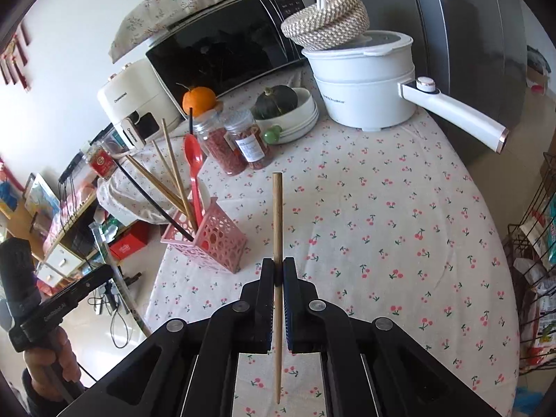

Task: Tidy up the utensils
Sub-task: 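Lower the wrapped chopsticks into the basket and open the left tool while the right tool carries the wooden chopstick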

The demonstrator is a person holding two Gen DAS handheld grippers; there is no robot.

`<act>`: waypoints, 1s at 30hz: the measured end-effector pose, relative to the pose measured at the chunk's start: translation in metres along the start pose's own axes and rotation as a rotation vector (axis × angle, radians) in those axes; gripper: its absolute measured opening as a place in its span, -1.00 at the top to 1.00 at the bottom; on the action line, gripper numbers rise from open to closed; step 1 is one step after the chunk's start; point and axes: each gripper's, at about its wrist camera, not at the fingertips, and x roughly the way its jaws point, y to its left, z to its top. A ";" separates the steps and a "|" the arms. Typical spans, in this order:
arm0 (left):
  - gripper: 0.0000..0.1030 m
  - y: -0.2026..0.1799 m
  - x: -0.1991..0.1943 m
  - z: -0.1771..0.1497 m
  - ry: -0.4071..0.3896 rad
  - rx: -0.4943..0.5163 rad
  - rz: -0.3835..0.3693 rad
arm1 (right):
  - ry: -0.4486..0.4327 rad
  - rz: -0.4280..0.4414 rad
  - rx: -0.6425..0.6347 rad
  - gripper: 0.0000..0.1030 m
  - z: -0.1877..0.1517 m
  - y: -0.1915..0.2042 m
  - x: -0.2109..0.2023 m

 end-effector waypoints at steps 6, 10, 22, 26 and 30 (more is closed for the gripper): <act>0.89 -0.008 -0.016 0.011 -0.108 -0.010 -0.033 | -0.117 0.025 -0.045 0.91 0.005 0.018 -0.026; 0.89 -0.008 -0.025 0.023 -0.204 -0.029 -0.047 | -0.187 0.047 -0.050 0.91 0.011 0.024 -0.035; 0.89 0.005 -0.035 0.052 -0.542 -0.116 0.008 | -0.273 0.104 -0.023 0.91 0.033 0.030 -0.025; 0.89 0.006 -0.019 0.056 -0.563 -0.099 0.054 | -0.273 0.116 -0.012 0.91 0.038 0.031 -0.019; 0.89 0.003 -0.004 0.054 -0.572 -0.063 0.096 | -0.276 0.121 -0.012 0.91 0.039 0.033 -0.016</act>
